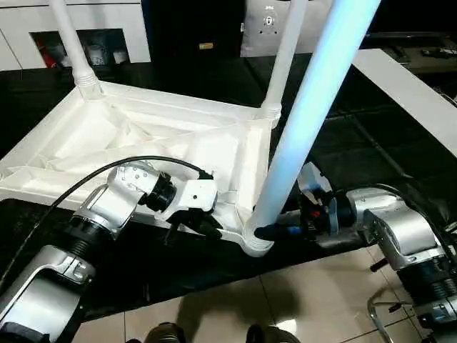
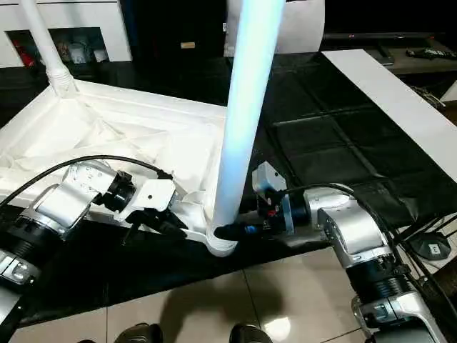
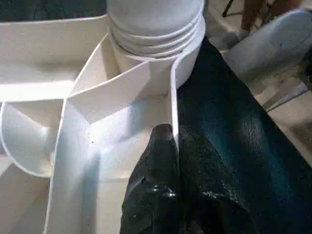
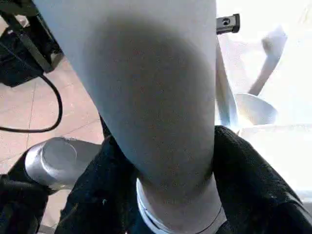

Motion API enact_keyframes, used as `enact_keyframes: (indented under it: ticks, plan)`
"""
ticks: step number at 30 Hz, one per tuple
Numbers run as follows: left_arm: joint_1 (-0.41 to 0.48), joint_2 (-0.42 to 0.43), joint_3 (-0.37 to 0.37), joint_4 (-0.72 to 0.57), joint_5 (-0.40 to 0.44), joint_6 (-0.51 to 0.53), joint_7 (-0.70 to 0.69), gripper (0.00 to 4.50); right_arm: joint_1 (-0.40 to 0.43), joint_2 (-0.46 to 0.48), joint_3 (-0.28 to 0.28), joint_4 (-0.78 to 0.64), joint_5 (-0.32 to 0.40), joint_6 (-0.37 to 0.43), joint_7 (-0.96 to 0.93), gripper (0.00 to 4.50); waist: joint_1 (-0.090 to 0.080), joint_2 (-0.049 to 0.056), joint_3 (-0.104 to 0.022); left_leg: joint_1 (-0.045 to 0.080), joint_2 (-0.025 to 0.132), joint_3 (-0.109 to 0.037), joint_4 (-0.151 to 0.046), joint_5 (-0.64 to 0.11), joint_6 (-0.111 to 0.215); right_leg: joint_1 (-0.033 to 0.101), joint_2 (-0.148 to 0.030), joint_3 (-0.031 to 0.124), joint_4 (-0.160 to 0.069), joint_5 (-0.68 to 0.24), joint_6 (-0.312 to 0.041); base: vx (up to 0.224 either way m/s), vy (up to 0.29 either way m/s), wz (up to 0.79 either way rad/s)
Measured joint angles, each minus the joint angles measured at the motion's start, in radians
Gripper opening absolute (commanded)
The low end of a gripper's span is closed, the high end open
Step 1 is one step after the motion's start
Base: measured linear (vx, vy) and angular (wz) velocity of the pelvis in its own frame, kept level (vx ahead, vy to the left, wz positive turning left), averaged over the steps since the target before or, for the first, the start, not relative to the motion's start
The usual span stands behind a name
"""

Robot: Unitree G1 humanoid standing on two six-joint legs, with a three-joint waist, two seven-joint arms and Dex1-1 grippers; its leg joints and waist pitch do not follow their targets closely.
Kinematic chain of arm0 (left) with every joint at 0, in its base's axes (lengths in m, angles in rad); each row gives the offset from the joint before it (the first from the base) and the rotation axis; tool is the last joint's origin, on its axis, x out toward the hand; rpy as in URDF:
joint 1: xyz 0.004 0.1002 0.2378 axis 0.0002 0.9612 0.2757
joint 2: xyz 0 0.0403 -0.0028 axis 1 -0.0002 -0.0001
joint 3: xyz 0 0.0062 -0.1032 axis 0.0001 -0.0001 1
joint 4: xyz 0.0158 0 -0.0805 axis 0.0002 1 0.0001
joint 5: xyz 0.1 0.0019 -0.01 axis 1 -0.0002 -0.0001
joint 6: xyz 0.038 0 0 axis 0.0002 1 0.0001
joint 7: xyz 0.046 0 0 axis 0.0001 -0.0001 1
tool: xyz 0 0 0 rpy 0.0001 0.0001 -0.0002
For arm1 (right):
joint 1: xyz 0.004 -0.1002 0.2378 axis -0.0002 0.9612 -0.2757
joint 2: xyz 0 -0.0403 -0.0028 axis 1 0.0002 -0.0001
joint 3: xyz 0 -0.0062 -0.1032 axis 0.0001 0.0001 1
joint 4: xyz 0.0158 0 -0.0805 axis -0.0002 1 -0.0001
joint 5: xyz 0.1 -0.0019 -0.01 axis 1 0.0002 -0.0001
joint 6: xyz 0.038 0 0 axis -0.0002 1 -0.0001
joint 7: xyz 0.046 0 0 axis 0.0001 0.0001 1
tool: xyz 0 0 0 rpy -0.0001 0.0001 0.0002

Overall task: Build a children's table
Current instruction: Rotate leg to tighten

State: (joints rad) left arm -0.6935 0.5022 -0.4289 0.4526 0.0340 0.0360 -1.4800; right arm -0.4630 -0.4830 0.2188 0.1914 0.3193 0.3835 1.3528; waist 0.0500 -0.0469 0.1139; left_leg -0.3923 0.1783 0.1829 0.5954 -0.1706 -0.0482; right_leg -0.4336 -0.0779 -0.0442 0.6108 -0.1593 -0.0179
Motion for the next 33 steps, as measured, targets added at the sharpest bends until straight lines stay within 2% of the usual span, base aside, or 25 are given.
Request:
enact_keyframes:
  ticks: [2,7,9,12,15,20,22,24,26,27,31,33]
  plan:
    - [0.002,-0.010,0.012,-0.013,0.000,0.066,0.028,0.00,0.008,0.022,-0.015,-0.018,0.000,0.029,-0.054,2.04,-0.002,0.000,0.000,0.001,0.000,0.000,0.000,0.000,-0.001,0.000,0.000,0.000,0.001,0.001,-0.001,0.000,0.000,0.00]
    - [0.023,-0.032,0.053,-0.051,0.012,0.225,0.145,0.00,0.025,0.089,-0.061,-0.026,-0.020,0.067,-0.232,2.04,-0.023,0.000,0.000,0.004,0.000,0.000,0.000,0.001,-0.002,0.001,0.000,0.002,0.000,-0.001,0.003,0.000,0.000,0.00]
    - [0.034,-0.079,0.102,-0.082,0.036,0.347,0.273,0.00,0.025,0.181,-0.110,-0.017,-0.063,0.081,-0.414,2.03,-0.047,-0.002,0.000,0.003,0.000,0.000,0.002,0.002,-0.003,-0.001,0.001,0.001,0.000,0.000,0.002,0.000,0.000,0.00]
    - [0.034,-0.150,0.128,-0.105,0.041,0.464,0.394,0.00,0.009,0.249,-0.151,0.004,-0.092,0.086,-0.589,1.99,-0.071,-0.003,0.000,0.004,0.000,0.000,0.002,0.002,-0.003,-0.001,0.001,0.001,-0.002,-0.001,0.003,0.000,0.000,0.00]
    - [0.029,-0.225,0.158,-0.106,0.052,0.535,0.527,0.00,-0.027,0.330,-0.188,0.048,-0.123,0.085,-0.763,1.98,-0.077,-0.003,0.000,0.005,0.001,0.000,0.001,0.002,-0.003,-0.002,0.003,0.001,-0.001,0.001,0.003,0.000,0.000,0.00]
    - [-0.006,-0.328,0.197,-0.054,0.076,0.576,0.712,0.00,-0.102,0.459,-0.245,0.151,-0.169,0.040,-1.023,1.98,-0.072,-0.002,0.000,0.003,0.001,-0.001,0.000,0.002,-0.004,-0.003,0.003,0.000,-0.001,0.002,0.003,0.000,0.000,0.00]
    - [-0.016,-0.340,0.196,-0.044,0.079,0.576,0.744,0.00,-0.115,0.485,-0.258,0.178,-0.173,0.005,-1.074,2.54,-0.072,-0.002,0.000,0.001,0.001,-0.001,-0.001,0.001,-0.003,-0.004,0.003,0.000,-0.003,0.003,0.000,0.000,0.000,0.00]
    - [-0.018,-0.340,0.195,-0.044,0.079,0.570,0.751,0.00,-0.115,0.506,-0.270,0.187,-0.169,-0.023,-1.089,2.68,-0.071,-0.002,0.000,0.000,0.001,-0.001,-0.002,0.000,-0.002,-0.004,0.003,0.000,-0.004,0.004,-0.002,0.000,0.000,0.00]
    - [-0.018,-0.332,0.187,-0.044,0.079,0.558,0.747,0.00,-0.109,0.507,-0.270,0.182,-0.162,-0.027,-1.082,2.78,-0.071,-0.002,0.000,0.000,0.001,-0.001,-0.004,0.000,-0.001,-0.004,0.003,0.000,-0.006,0.004,-0.002,0.000,0.000,0.00]
    - [-0.018,-0.327,0.184,-0.044,0.079,0.552,0.743,0.00,-0.105,0.506,-0.270,0.180,-0.161,-0.033,-1.078,3.02,-0.070,-0.002,0.000,-0.001,0.001,-0.001,-0.004,0.000,-0.001,-0.004,0.003,0.000,-0.007,0.004,-0.002,0.000,0.000,0.00]
    - [-0.013,-0.292,0.163,-0.044,0.079,0.504,0.707,0.00,-0.060,0.465,-0.246,0.141,-0.153,-0.048,-0.995,3.13,-0.069,-0.002,0.000,-0.001,0.001,-0.001,-0.006,0.000,-0.001,-0.004,0.003,-0.001,-0.009,0.005,-0.002,0.000,0.000,0.00]
    - [-0.010,-0.271,0.156,-0.044,0.078,0.481,0.683,0.00,-0.028,0.434,-0.243,0.121,-0.144,-0.046,-0.941,3.53,-0.069,-0.002,0.000,-0.001,0.001,-0.001,-0.006,0.000,-0.001,-0.004,0.003,-0.001,-0.009,0.005,-0.002,0.000,0.000,0.00]
